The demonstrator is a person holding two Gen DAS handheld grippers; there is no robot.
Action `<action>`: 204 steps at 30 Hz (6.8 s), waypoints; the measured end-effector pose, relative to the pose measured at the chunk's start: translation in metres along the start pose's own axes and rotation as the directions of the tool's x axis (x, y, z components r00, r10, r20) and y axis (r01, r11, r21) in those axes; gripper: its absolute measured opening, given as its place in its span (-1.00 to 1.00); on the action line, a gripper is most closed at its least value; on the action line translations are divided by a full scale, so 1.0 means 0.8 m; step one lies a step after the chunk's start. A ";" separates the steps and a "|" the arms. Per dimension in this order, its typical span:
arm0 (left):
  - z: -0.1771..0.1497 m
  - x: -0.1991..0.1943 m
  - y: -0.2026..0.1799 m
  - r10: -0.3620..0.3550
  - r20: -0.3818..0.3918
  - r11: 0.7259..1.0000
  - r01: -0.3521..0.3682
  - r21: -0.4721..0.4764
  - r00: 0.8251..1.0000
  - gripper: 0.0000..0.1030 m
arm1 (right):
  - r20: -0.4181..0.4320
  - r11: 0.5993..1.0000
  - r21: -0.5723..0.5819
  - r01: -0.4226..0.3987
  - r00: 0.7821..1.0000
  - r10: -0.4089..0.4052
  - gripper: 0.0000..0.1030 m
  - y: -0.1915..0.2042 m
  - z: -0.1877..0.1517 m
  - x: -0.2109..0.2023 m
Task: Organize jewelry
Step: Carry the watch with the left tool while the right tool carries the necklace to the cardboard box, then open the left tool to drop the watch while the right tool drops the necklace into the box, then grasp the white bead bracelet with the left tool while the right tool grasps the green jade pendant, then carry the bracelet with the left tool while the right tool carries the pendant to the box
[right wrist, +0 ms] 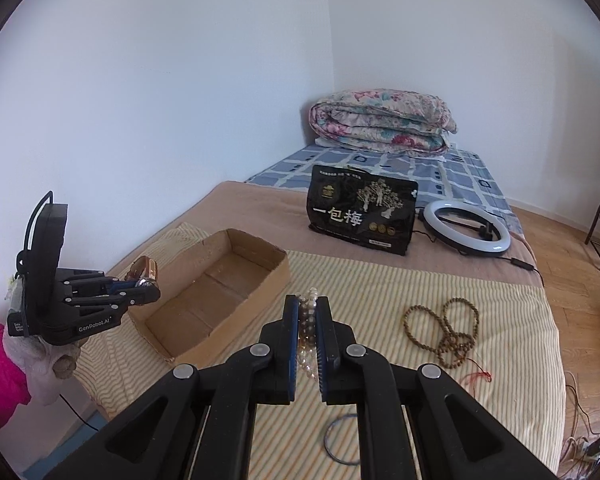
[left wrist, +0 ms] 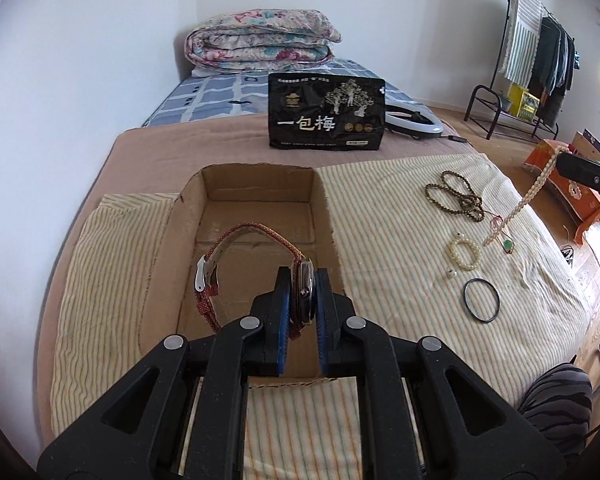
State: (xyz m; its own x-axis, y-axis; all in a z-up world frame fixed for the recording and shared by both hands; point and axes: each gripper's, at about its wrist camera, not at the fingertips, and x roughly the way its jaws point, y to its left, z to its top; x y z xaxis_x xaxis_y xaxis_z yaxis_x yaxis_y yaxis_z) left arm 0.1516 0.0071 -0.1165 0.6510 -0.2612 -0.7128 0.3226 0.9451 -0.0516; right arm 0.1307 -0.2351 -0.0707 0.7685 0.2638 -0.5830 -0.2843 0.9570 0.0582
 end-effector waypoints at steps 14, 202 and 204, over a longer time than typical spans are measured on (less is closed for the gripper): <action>-0.015 0.005 0.052 0.020 -0.018 0.998 -0.021 -0.052 1.000 -0.82 | -0.002 0.988 -0.064 -0.144 0.990 0.144 -0.90 0.087 0.051 0.078; 0.059 0.013 -0.026 -0.088 0.009 0.994 0.089 -0.060 0.996 -0.90 | 0.026 0.993 0.065 0.094 0.995 -0.096 -0.47 -0.058 -0.012 -0.002; 0.060 0.009 -0.009 -0.070 0.016 0.995 0.071 -0.072 0.997 -0.90 | 0.031 0.996 0.050 0.075 0.997 -0.076 -0.47 -0.045 -0.003 0.006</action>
State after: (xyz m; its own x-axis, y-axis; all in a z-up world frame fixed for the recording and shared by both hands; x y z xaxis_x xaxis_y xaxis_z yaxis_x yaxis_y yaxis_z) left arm 0.1872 -0.0109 -0.0879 0.6373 -0.3301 -0.6964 0.3176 0.9358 -0.1530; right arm 0.1430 -0.2687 -0.0777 0.8056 0.1937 -0.5600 -0.1970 0.9788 0.0553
